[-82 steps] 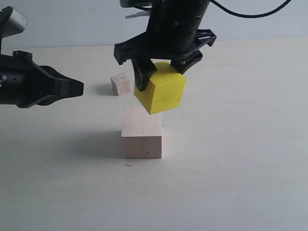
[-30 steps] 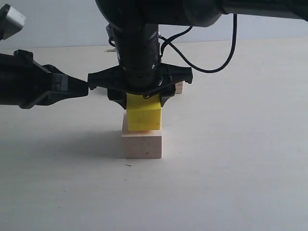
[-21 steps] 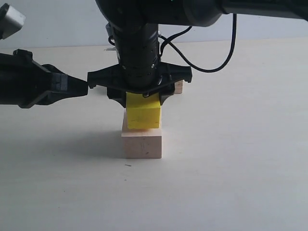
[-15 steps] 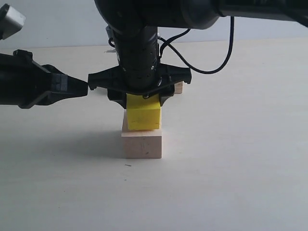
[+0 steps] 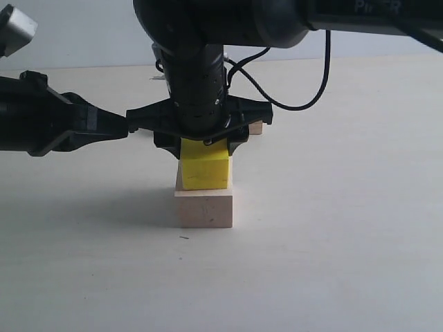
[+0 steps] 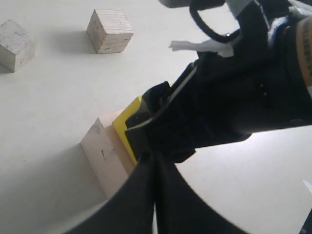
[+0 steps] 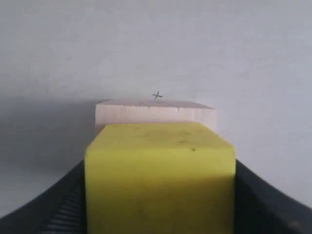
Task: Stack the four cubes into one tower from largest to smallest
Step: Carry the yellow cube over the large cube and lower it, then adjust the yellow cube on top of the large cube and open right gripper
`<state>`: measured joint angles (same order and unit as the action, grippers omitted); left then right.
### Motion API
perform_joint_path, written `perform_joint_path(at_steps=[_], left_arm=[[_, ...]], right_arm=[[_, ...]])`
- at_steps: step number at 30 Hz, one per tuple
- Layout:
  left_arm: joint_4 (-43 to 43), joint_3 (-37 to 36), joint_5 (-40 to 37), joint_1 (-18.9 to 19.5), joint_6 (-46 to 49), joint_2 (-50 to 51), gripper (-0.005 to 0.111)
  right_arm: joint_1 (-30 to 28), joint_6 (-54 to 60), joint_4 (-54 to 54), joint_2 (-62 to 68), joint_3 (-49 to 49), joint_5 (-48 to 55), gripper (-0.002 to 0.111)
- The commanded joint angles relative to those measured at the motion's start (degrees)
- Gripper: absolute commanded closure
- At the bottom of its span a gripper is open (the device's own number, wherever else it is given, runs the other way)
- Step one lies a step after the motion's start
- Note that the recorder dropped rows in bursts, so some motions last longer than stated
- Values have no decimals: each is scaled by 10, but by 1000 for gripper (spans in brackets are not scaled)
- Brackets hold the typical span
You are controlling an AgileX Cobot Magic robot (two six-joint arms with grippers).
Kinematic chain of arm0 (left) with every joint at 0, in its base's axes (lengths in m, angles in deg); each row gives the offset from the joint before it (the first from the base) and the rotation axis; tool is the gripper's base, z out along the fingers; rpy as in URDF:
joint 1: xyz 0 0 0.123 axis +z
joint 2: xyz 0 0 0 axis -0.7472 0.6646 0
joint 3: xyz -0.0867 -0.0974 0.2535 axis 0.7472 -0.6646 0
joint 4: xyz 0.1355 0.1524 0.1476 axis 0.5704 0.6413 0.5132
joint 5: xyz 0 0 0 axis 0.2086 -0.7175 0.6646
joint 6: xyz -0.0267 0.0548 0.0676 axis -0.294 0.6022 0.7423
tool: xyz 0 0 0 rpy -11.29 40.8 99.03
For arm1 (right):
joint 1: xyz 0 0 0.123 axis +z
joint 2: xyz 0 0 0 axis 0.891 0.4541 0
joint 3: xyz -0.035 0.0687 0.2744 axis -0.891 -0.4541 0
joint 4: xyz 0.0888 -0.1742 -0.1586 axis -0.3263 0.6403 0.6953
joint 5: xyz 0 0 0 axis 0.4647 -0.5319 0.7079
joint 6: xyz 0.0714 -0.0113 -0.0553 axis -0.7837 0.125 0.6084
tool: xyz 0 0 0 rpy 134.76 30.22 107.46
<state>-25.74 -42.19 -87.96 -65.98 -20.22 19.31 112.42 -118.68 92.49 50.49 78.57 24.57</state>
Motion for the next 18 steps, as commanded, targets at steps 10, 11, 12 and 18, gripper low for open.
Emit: perform_joint_path(at_steps=[10,11,12,18], left_arm=[[66,0,39,-2,-53,-39,107],[114,0,52,-2,-97,-43,107],[164,0,54,-2,-144,-45,107],[222,0,55,-2,-202,-63,107]], right_arm=[[1,-7,2,-1,4,-15,61],[1,-7,1,-1,4,-15,61],[1,-6,1,-1,4,-15,61],[1,-1,-4,-1,4,-11,61]])
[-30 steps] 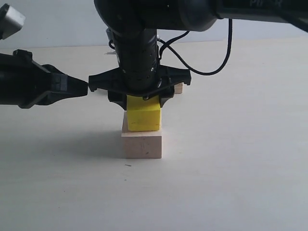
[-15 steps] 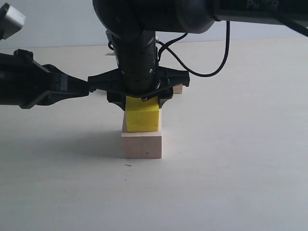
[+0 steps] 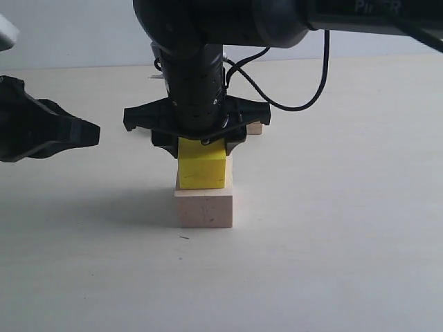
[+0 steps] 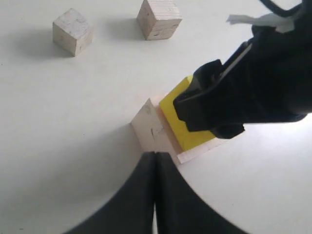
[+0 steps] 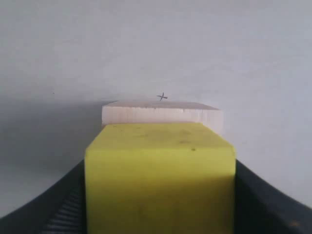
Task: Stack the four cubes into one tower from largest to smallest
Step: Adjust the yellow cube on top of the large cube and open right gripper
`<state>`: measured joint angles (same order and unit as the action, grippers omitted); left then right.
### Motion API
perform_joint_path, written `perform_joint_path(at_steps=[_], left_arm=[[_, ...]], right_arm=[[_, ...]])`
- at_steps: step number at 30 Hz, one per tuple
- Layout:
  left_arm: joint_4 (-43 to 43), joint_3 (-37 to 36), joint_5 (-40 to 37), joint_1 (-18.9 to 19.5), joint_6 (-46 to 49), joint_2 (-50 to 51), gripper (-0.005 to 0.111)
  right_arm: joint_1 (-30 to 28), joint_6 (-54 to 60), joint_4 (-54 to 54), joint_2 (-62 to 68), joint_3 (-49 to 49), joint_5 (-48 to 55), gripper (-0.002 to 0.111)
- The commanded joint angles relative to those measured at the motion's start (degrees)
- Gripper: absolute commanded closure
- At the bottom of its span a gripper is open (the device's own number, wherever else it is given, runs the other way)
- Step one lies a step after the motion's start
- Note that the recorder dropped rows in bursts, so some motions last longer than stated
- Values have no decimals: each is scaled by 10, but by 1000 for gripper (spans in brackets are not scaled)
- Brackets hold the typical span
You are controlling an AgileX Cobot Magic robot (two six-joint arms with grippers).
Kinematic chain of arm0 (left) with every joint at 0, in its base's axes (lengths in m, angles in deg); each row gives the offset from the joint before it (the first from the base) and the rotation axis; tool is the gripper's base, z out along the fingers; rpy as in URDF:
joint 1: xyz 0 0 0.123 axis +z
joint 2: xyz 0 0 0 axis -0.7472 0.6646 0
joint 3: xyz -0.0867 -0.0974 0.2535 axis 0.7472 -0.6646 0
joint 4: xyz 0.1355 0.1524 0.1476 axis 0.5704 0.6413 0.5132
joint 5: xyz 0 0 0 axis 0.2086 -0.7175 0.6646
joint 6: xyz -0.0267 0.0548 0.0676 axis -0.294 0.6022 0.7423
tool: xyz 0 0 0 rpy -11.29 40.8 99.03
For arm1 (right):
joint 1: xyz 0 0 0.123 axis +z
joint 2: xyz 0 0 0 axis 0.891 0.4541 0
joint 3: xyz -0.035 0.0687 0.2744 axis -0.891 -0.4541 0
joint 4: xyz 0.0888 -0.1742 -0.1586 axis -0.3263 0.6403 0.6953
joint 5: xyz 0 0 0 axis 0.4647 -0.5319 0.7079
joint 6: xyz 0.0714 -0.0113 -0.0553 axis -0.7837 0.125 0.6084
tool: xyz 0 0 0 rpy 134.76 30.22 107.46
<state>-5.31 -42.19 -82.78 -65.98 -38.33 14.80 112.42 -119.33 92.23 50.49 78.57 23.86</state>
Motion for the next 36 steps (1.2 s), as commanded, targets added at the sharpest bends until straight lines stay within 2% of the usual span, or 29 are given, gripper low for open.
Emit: perform_joint_path(at_steps=[1,6,12,13,36], left_arm=[[17,0,5,-2,-21,-19,107],[19,0,7,-2,-21,-24,107],[19,0,7,-2,-21,-25,107],[19,0,7,-2,-21,-25,107],[17,0,8,-2,-21,-33,107]], right_arm=[[1,5,-1,-1,4,-4,61],[1,6,-1,-1,4,-4,59],[1,6,7,-2,4,-1,26],[1,6,7,-2,4,-1,25],[1,6,18,-30,4,1,24]])
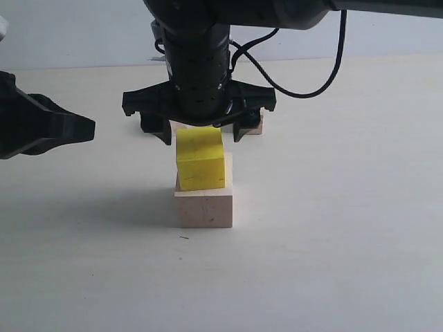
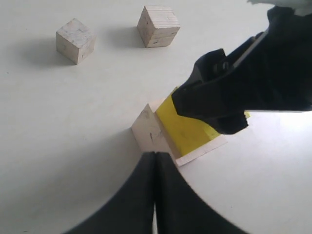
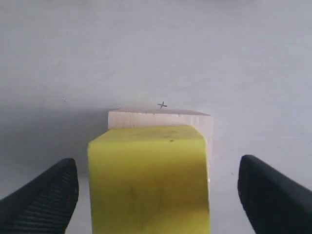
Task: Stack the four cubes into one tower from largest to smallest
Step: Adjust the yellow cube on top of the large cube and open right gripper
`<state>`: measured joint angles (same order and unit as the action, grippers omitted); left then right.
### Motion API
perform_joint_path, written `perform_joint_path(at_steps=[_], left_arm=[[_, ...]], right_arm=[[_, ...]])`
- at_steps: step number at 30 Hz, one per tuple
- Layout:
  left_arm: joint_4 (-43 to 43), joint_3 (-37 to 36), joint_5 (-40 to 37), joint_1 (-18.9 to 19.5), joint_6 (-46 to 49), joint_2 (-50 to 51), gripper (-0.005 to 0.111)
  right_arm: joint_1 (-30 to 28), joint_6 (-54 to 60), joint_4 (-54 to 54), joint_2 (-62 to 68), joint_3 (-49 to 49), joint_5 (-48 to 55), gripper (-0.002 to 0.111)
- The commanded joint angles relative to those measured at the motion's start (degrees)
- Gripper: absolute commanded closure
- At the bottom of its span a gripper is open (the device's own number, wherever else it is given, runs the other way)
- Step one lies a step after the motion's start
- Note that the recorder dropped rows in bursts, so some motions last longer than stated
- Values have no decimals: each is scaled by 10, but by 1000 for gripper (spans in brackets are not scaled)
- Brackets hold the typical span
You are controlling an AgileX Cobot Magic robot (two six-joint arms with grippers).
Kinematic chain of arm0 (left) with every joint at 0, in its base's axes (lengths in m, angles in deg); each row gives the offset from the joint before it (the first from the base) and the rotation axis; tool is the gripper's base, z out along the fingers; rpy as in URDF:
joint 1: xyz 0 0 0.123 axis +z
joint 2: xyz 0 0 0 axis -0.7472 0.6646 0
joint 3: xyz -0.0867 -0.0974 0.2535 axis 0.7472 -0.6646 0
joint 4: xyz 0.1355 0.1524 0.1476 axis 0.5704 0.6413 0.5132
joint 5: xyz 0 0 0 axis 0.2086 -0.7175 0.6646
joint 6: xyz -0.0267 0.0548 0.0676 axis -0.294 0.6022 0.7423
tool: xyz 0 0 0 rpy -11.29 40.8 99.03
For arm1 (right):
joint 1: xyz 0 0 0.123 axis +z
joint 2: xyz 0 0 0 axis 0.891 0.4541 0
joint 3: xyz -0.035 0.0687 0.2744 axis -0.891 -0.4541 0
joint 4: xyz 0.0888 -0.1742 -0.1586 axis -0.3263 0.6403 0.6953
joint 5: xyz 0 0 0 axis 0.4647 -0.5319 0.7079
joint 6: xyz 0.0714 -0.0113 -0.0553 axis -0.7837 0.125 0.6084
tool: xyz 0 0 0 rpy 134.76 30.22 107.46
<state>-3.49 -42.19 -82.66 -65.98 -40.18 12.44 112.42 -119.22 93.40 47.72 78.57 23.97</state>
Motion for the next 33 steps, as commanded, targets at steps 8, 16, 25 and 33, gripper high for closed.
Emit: perform_joint_path(at_steps=[8,16,25,33], left_arm=[[-3,0,7,-2,-2,-16,107],[-3,0,6,-2,-2,-16,107],[-3,0,3,-2,-2,-16,107],[-3,0,3,-2,-2,-16,107]], right_arm=[[1,5,7,0,4,-16,24],[1,15,8,13,4,-17,24],[1,7,35,14,4,-2,24],[1,-13,39,14,4,-1,24]])
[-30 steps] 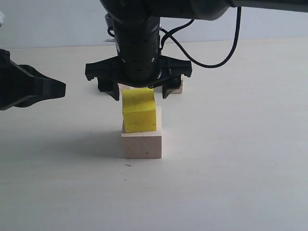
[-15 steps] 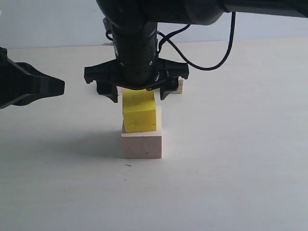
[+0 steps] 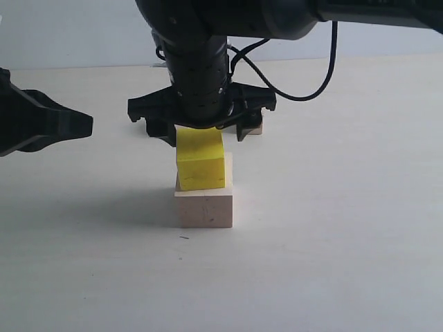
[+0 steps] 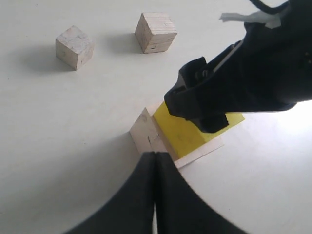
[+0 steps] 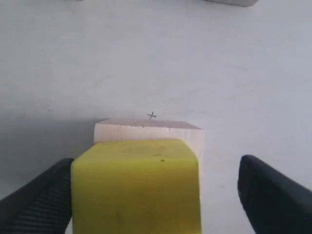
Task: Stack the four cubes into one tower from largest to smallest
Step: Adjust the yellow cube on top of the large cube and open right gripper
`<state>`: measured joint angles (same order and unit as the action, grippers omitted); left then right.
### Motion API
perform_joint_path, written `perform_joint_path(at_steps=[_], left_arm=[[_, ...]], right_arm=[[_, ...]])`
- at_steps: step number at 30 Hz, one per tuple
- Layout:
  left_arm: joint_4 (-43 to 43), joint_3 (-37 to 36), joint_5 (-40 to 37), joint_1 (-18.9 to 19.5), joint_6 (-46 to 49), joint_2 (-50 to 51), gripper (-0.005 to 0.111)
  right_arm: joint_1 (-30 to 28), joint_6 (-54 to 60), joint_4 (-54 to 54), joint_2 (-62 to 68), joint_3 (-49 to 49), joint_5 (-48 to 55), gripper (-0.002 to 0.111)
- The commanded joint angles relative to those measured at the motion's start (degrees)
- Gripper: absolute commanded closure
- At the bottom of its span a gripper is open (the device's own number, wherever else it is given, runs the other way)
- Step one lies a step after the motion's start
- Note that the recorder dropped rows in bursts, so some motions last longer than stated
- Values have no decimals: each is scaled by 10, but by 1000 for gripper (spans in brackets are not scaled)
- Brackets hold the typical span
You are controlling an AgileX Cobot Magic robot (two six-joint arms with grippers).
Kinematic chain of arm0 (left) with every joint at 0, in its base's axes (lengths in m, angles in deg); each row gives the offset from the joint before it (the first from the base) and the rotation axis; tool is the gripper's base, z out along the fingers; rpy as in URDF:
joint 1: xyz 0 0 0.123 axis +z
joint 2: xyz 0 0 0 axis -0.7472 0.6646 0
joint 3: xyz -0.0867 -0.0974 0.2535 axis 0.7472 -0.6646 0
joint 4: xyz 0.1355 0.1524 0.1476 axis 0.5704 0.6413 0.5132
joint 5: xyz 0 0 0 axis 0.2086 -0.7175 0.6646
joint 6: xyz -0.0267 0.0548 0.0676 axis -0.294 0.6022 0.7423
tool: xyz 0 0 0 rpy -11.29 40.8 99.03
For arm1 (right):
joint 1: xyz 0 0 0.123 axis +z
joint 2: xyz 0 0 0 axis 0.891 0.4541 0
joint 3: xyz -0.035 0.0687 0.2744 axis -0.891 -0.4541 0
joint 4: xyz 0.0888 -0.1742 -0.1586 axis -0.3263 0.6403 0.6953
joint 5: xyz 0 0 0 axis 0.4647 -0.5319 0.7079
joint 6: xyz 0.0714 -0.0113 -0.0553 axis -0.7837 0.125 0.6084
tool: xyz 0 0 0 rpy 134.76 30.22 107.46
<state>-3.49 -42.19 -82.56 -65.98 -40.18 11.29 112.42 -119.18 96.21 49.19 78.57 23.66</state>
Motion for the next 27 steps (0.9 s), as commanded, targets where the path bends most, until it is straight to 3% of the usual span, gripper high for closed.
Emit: perform_joint_path(at_steps=[1,17,27], left_arm=[[-3,0,2,-2,-2,-4,107],[-3,0,2,-2,-2,-4,107],[-3,0,2,-2,-1,-4,107]], right_arm=[[1,-15,15,0,4,2,24],[1,-25,27,0,4,2,24],[1,24,-10,0,4,11,24]])
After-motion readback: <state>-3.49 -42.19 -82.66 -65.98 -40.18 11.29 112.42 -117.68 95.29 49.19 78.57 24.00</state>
